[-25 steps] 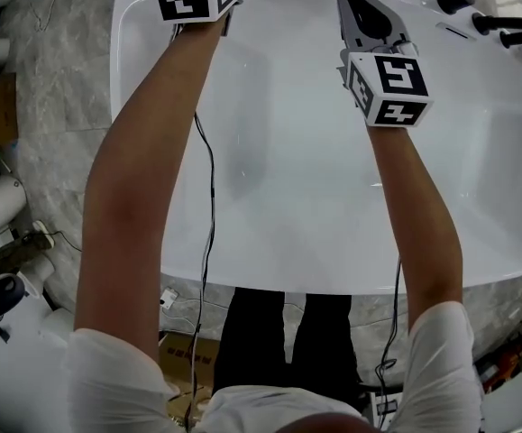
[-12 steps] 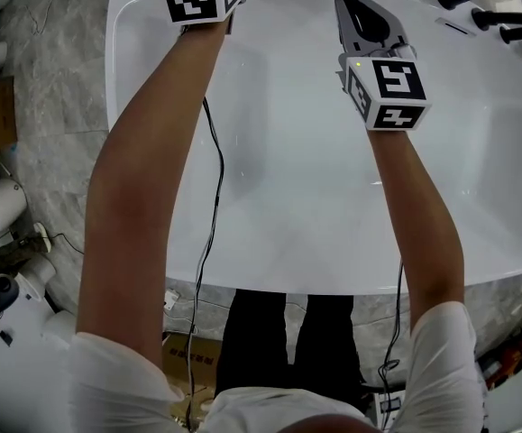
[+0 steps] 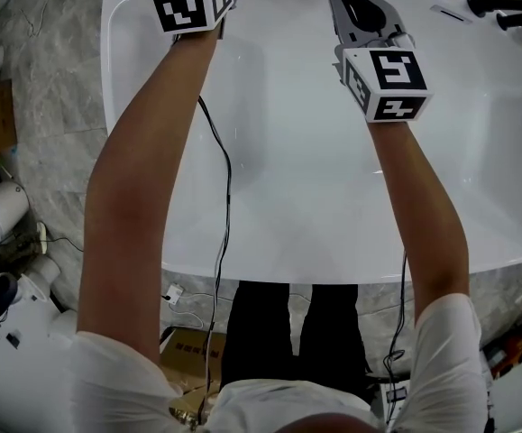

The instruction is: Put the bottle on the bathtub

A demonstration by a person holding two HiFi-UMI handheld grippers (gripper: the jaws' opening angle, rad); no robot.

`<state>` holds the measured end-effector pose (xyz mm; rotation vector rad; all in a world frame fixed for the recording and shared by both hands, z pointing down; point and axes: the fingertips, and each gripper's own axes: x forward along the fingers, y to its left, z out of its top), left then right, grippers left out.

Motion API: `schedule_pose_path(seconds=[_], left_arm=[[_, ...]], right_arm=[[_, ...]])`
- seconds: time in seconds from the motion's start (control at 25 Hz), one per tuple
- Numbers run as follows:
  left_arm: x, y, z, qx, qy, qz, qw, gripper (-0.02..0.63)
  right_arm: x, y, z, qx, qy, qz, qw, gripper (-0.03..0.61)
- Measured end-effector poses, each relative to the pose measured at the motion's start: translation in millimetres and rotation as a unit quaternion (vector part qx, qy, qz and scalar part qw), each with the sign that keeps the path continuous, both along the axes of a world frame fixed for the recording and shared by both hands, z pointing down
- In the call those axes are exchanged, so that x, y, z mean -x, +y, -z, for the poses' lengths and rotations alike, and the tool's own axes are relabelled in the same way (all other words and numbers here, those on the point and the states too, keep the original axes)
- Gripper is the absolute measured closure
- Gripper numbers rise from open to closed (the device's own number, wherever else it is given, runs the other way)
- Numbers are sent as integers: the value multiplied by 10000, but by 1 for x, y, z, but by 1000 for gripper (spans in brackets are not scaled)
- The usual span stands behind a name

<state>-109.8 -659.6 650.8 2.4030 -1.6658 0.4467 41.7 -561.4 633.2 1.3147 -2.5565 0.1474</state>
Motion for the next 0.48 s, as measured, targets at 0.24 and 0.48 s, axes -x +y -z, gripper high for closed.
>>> schedule_pose_path(seconds=[0.24, 0.48], left_arm=[[15, 47, -1, -38, 303, 162, 9994, 333], [-1, 126, 9, -216, 720, -48, 9972, 429]], right_arm=[[-6, 21, -6, 115, 61, 15, 9999, 565], [-16, 72, -4, 282, 62, 85, 9995, 565]])
